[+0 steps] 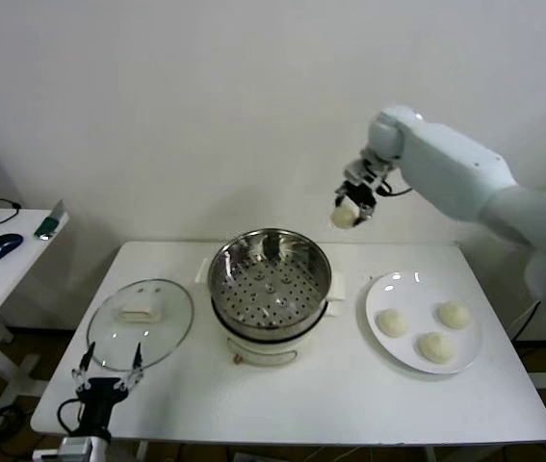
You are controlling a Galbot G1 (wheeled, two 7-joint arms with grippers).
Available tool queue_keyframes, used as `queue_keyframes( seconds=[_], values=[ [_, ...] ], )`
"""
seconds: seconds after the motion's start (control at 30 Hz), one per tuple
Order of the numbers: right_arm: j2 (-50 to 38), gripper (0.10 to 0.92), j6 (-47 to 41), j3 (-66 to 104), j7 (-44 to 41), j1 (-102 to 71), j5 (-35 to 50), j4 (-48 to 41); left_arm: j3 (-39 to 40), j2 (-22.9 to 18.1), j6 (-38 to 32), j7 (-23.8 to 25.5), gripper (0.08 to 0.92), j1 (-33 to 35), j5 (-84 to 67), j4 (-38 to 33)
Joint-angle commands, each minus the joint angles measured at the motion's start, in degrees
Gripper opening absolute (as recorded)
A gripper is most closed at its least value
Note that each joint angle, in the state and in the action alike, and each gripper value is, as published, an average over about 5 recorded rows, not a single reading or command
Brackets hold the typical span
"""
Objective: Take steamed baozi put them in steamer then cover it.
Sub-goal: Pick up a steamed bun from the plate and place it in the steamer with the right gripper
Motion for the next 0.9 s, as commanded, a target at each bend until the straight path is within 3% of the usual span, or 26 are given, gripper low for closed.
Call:
queue_keyframes(
  seconds=[0.03, 0.2, 0.37, 0.63, 0.9],
  values=[
    [8.23, 0.645, 9.02, -4.86, 0.89, 5.56, -5.46, 8.01, 0.09, -0.2, -0.03, 0.0, 0.823, 0.96, -0.19, -0.71],
    [11.75, 0.645, 14.42, 0.16, 3.51, -1.84, -21.6, 8.11, -0.25, 0.02, -0.04, -0.06, 0.823, 1.6, -0.45, -1.18],
    [13.45, 0.645, 16.87, 2.15, 5.57, -7.32, -30.76, 7.46, -0.52, 0.07, 0.04, -0.09, 0.823, 1.75, -0.69, -1.48],
    [14.34, 0.645, 18.45, 4.35, 7.21, -12.42, -39.14, 5.88, -0.55, 0.51, -0.3, -0.24, 0.823, 2.17, -1.23, -0.85],
    [14.29, 0.645, 18.41, 4.79, 7.64, -15.03, -40.77, 4.1, -0.74, 0.81, -0.29, -0.42, 0.823, 2.03, -1.73, -0.47]
  ],
)
